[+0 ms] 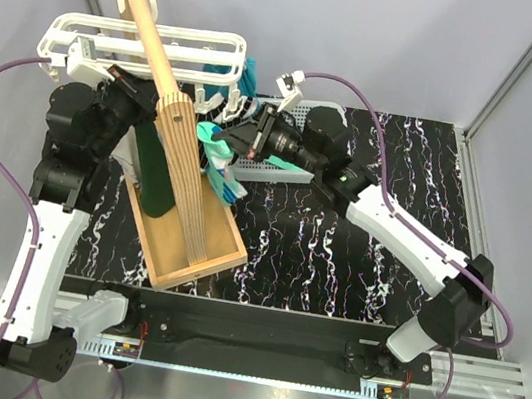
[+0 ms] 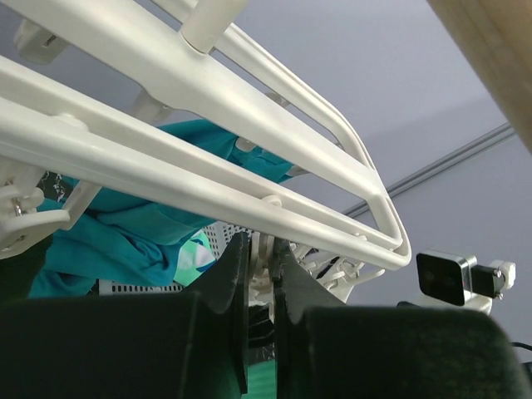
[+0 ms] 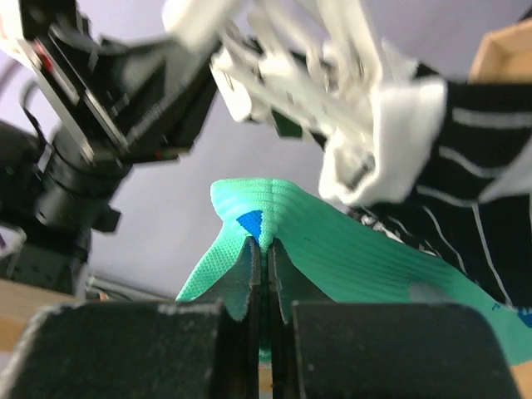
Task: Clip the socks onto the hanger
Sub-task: Clamp the sock onto the hanger.
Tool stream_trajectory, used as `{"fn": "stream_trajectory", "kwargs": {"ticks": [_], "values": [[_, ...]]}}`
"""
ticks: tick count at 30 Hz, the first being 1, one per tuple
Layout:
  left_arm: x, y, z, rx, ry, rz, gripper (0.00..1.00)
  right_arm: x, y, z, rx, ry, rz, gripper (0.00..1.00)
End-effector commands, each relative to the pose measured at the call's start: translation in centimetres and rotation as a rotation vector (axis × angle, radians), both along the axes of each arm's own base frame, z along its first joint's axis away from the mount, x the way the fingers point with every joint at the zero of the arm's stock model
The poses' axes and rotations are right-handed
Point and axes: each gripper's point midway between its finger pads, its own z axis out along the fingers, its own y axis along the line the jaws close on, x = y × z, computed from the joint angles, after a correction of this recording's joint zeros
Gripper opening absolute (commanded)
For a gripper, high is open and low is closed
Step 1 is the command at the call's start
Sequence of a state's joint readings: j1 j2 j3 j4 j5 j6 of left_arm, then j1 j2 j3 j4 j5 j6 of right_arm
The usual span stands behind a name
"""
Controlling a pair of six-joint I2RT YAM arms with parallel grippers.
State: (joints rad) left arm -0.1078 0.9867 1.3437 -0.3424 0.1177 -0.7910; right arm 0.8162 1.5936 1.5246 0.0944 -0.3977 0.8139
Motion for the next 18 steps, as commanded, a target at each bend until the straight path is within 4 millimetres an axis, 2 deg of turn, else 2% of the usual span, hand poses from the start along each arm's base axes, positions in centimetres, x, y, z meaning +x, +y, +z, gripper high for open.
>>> {"fn": "stream_trajectory", "kwargs": {"ticks": [1,2,5,11,18], "values": [[-0.9,-0.8,-0.1,-0.032,0.001,-0.048,0.00,0.9,0.6,5.8,0.202,-0.043,-0.039,0.00],[-1.0,-0.8,-0.3,-0.038,0.004,-0.045,0.00,1.2,0.6,6.4,0.226,-0.049,-0.064,0.00],[-1.3,-0.7,-0.1,-0.070,-0.014,-0.040,0.00,2.0,1.1,6.4,0.243,-0.015,-0.087,0.00],[-1.8,-0.6,0.3,-0.105,-0.025,-0.029,0.00,3.3,2.2,5.5,0.229,0.002,-0.107,0.00],[-2.1,0.0,0.5,-0.092,-0.033,-0.002,0.00,3.3,3.3,6.7,0.237,-0.009,-0.070,0.00]]}}
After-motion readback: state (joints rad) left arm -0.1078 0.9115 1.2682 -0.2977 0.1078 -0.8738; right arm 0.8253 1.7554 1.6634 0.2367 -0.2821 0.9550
